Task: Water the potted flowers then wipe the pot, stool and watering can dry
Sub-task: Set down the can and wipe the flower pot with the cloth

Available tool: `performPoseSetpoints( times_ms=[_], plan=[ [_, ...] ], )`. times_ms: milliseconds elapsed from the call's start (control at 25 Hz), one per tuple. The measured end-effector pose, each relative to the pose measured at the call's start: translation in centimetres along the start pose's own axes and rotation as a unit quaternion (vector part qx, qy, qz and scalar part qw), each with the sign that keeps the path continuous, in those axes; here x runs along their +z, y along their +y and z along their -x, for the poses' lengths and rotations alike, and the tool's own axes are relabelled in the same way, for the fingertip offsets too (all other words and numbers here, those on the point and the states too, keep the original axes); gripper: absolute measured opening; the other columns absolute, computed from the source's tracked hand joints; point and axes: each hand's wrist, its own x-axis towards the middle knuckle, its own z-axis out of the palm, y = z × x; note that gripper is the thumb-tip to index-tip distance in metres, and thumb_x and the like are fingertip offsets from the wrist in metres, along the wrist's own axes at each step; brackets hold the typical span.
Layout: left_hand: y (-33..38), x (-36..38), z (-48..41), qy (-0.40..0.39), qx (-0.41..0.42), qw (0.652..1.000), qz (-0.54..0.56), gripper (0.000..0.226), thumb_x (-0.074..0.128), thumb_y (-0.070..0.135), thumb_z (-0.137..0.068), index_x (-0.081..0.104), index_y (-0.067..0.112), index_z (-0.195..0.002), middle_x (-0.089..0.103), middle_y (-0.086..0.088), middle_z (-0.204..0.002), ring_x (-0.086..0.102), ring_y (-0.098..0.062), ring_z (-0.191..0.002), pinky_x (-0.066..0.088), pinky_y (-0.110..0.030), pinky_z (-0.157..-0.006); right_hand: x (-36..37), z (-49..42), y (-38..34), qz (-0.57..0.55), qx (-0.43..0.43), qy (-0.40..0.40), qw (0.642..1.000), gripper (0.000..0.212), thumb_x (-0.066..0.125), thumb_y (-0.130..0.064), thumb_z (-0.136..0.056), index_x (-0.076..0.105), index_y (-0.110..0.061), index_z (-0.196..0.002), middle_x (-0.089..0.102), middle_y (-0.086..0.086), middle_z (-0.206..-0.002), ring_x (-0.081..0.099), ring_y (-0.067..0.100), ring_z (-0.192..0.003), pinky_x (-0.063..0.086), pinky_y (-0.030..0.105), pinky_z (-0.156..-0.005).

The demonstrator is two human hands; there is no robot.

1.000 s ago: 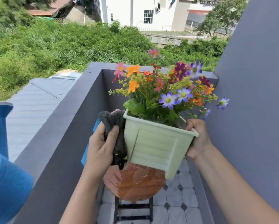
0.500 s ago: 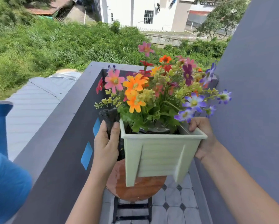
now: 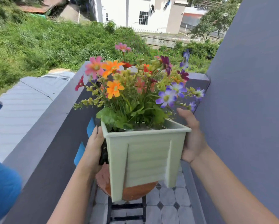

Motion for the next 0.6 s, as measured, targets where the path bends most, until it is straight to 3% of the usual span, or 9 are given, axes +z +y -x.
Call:
performPoseSetpoints(
  times_ms=[120,240,360,440,480,560,600],
  plan=[
    [0.1,-0.6,-0.4,0.022,-0.022,0.999,0.006,0.034,0.053,0.047,-0.091,0.054,0.015,-0.103,0.051,-0.017,-0.096,0.044,-0.036,-0.085,0.036,-0.055,-0.073,-0.9,-0.1,2.1,-0.032,-0.094,-0.031,0.995,0.098,0.090,-0.047,-0.035,0.052,-0.017,-0.120,0.071,0.008,-0.103,0.068,0.027,-0.090,0.056,0.039,-0.079],
    [0.4,-0.7,-0.5,0.031,0.007,0.999,0.005,0.028,0.056,0.049,-0.084,0.065,0.025,-0.096,0.057,-0.013,-0.085,0.048,-0.028,-0.078,0.042,-0.041,-0.068,-1.1,-0.4,4.0,0.107,-0.147,-0.008,0.983,0.109,0.092,-0.044,-0.042,0.042,-0.016,-0.135,0.070,0.008,-0.115,0.064,0.029,-0.108,0.049,0.052,-0.096],
    [0.4,-0.6,0.0,0.073,0.042,0.996,0.002,0.039,0.067,0.060,-0.064,0.062,0.031,-0.089,0.061,0.001,-0.080,0.056,-0.017,-0.068,0.047,-0.031,-0.059,-0.6,-0.2,4.0,0.207,-0.166,0.073,0.961,0.099,0.083,-0.062,-0.048,0.044,-0.025,-0.131,0.067,0.004,-0.119,0.063,0.024,-0.113,0.047,0.049,-0.099],
    [0.1,-0.6,0.2,0.116,0.066,0.991,-0.011,0.047,0.068,0.059,-0.058,0.060,0.031,-0.095,0.064,0.005,-0.086,0.060,-0.012,-0.075,0.050,-0.031,-0.066,-0.1,-0.4,3.9,0.297,-0.181,0.148,0.926,0.079,0.064,-0.071,-0.065,0.038,-0.030,-0.127,0.060,-0.006,-0.121,0.060,0.014,-0.114,0.049,0.042,-0.097],
    [0.1,-0.4,0.4,0.131,0.080,0.988,-0.019,0.049,0.067,0.056,-0.058,0.059,0.029,-0.099,0.064,0.006,-0.087,0.060,-0.011,-0.076,0.049,-0.031,-0.068,0.1,-0.7,4.1,0.322,-0.163,0.169,0.917,0.076,0.052,-0.071,-0.072,0.030,-0.035,-0.135,0.051,-0.012,-0.130,0.052,0.010,-0.121,0.045,0.038,-0.100],
    [0.2,0.3,0.6,0.150,0.106,0.982,-0.042,0.058,0.066,0.051,-0.062,0.057,0.023,-0.112,0.065,0.008,-0.094,0.062,-0.009,-0.082,0.049,-0.028,-0.072,0.3,-1.4,4.7,0.314,-0.122,0.177,0.925,0.080,0.039,-0.072,-0.077,0.010,-0.048,-0.147,0.027,-0.022,-0.144,0.029,0.003,-0.133,0.031,0.036,-0.108],
    [0.4,0.7,0.8,0.161,0.122,0.978,-0.061,0.063,0.068,0.049,-0.064,0.056,0.020,-0.118,0.065,0.009,-0.099,0.063,-0.005,-0.086,0.050,-0.023,-0.074,0.4,-1.9,4.9,0.263,-0.107,0.173,0.943,0.079,0.042,-0.074,-0.078,0.010,-0.052,-0.146,0.022,-0.023,-0.148,0.025,0.005,-0.135,0.031,0.041,-0.108]
  ],
)
